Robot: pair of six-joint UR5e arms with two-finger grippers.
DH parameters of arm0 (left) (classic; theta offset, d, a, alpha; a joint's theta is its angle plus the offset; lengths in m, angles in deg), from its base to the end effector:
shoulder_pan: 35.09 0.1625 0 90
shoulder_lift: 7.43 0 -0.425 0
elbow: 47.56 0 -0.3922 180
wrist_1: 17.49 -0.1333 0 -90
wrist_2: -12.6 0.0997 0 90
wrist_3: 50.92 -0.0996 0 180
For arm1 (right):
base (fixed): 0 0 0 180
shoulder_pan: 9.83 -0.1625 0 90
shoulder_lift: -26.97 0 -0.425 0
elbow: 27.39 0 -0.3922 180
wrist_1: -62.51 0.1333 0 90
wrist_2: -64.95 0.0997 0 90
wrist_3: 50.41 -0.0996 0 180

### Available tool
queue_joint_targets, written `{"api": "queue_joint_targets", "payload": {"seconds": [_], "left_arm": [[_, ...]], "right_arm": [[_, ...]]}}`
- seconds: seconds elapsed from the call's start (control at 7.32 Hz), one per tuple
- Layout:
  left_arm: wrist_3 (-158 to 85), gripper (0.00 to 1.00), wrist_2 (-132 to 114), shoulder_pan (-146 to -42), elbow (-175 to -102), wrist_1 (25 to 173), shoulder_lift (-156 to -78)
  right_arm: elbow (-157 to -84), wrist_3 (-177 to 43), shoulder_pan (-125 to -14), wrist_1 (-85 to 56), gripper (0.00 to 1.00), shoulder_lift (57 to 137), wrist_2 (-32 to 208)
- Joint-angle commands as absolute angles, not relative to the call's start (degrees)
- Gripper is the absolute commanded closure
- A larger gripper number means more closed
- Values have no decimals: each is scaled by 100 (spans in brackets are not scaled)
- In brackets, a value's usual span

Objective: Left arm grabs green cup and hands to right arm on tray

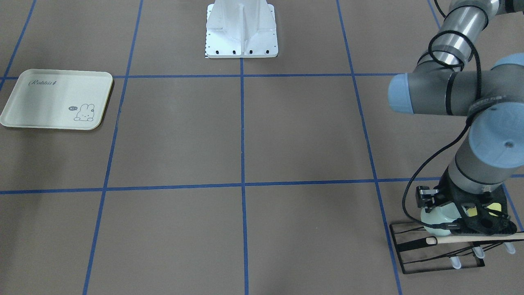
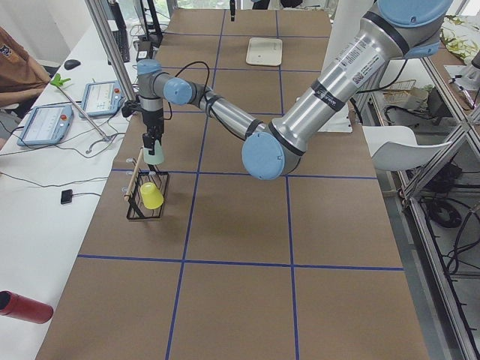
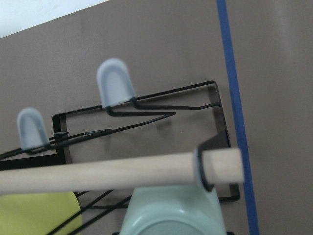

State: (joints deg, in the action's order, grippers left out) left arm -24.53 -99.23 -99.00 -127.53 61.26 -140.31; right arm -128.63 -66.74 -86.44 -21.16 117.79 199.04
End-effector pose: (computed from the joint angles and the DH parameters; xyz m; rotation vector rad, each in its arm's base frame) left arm 0.2414 -0.7118 0.3104 0.1676 0.5023 0.0667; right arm -0.0525 -0.4971 0.5563 0.0725 -0.8093 -0.0640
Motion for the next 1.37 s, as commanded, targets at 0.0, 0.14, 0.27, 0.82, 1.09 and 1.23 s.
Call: {"api": "queue_joint_targets", "payload": {"seconds": [0.0,0.14,0.27,0.82,1.09,1.23], "left_arm": [[-2395,100,-9972,-9907,-13744,5573,-13900],[-1906,100,-10338,-9872,-14087,5494,-13839],[-1327,100,-10985,-9855,-14421,5502,-13838],[1501,100,-11686,-8635,-14646,7390,-14119],[3372,100,-11686,-8240,-14565,9245,-14094],[4199,100,-11686,-8211,-14486,10125,-14085]], "right_arm": [[-12864,-6875,-8542,-2116,0,11575,19898],[-12864,-7391,-8307,-2107,0,11347,19889],[-12864,-7883,-8078,-2081,0,11075,19837],[-12864,-9071,-7296,-1255,1,10538,19548],[-13073,-10264,-6839,-958,1,10072,19555],[-12997,-11123,-6697,62,1,10088,19555]]}}
